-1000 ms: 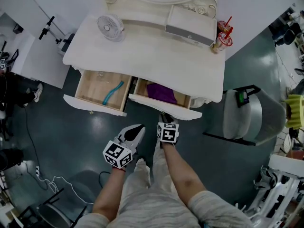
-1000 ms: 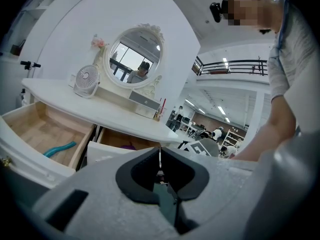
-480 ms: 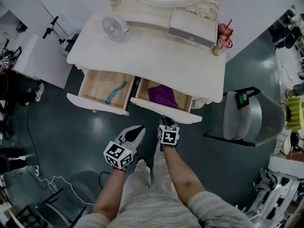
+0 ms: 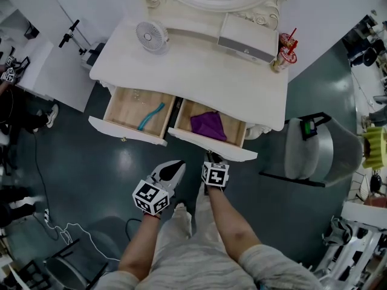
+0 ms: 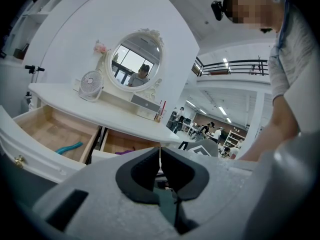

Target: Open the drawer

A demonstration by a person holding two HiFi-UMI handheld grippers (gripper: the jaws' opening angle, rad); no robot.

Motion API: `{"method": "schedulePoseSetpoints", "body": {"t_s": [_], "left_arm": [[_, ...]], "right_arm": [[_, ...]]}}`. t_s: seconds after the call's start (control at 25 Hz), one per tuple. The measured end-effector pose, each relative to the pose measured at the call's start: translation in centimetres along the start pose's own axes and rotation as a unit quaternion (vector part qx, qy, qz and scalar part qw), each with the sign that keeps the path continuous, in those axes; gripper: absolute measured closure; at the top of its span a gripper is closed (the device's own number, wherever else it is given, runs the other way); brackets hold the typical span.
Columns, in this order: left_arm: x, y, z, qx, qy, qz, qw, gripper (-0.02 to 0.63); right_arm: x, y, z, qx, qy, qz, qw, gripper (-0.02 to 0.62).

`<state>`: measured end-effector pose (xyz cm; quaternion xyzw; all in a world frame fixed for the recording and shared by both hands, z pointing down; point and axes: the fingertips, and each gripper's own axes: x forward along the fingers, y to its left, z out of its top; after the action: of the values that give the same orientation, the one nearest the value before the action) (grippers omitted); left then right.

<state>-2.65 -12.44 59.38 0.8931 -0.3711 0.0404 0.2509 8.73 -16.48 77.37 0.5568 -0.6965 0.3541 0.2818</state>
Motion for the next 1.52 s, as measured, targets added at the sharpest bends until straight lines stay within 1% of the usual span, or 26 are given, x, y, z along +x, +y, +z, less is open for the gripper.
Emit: {"method": "schedulePoseSetpoints", "body": {"t_s": [1.52], "left_arm": [[-2.8, -1.5, -0.6, 0.007, -0.001, 0.009, 0.9999, 0.591]], "right_arm": [[-2.7, 1.9, -4.2, 0.003, 0.014, -0.005, 1.0, 0.495]]}}
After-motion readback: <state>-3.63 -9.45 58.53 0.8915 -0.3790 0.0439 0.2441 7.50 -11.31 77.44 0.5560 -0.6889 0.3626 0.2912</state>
